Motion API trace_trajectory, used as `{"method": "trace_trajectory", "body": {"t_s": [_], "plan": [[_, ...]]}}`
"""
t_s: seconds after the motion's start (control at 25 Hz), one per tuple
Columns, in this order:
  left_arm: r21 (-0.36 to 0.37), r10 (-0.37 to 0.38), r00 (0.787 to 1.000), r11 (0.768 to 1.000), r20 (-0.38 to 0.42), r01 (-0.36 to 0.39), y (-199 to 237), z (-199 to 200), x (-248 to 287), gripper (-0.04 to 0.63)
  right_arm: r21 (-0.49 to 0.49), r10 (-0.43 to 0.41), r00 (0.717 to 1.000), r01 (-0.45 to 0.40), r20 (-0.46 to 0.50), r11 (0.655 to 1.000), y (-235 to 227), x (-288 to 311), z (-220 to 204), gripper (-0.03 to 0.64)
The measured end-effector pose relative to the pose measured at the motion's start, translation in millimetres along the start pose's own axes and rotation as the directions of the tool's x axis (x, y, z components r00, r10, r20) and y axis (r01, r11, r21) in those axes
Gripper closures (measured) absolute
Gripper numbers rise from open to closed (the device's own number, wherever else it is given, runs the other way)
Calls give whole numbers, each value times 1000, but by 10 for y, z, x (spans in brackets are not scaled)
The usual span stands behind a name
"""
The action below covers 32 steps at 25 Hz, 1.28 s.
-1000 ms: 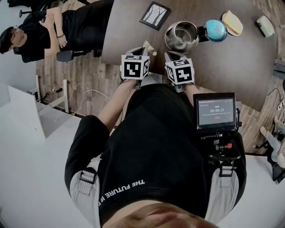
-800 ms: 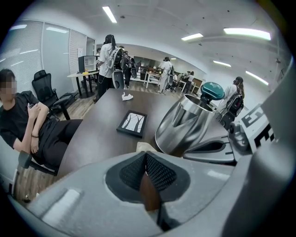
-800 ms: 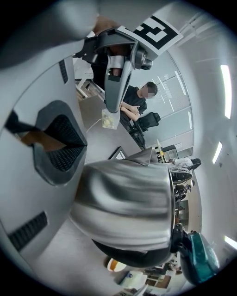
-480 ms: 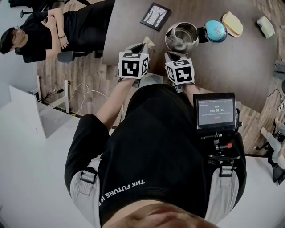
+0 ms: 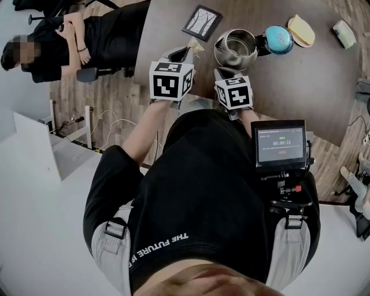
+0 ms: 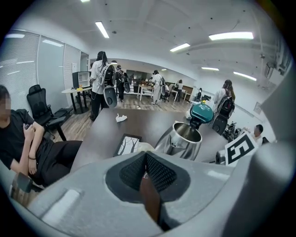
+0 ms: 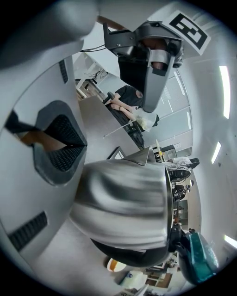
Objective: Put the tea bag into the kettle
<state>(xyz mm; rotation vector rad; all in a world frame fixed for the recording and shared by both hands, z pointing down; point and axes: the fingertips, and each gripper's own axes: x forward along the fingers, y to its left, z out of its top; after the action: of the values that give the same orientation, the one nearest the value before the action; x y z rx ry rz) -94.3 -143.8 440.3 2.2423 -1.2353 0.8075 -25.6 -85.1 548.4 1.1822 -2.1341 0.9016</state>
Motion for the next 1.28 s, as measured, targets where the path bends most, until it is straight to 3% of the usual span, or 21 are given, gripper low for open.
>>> {"method": "trace_trajectory", "body": {"t_s": [0.44,1.28], "plan": [[40,-40,994,999,102,36,-49,600,-80,588,13,-8,1000,8,9,1000,-41,1,-5,609],[128,-179,970,979,164,159,-456,1115,48,588,94,-80,997,78,15,993,-446,-7,-32,609]]}}
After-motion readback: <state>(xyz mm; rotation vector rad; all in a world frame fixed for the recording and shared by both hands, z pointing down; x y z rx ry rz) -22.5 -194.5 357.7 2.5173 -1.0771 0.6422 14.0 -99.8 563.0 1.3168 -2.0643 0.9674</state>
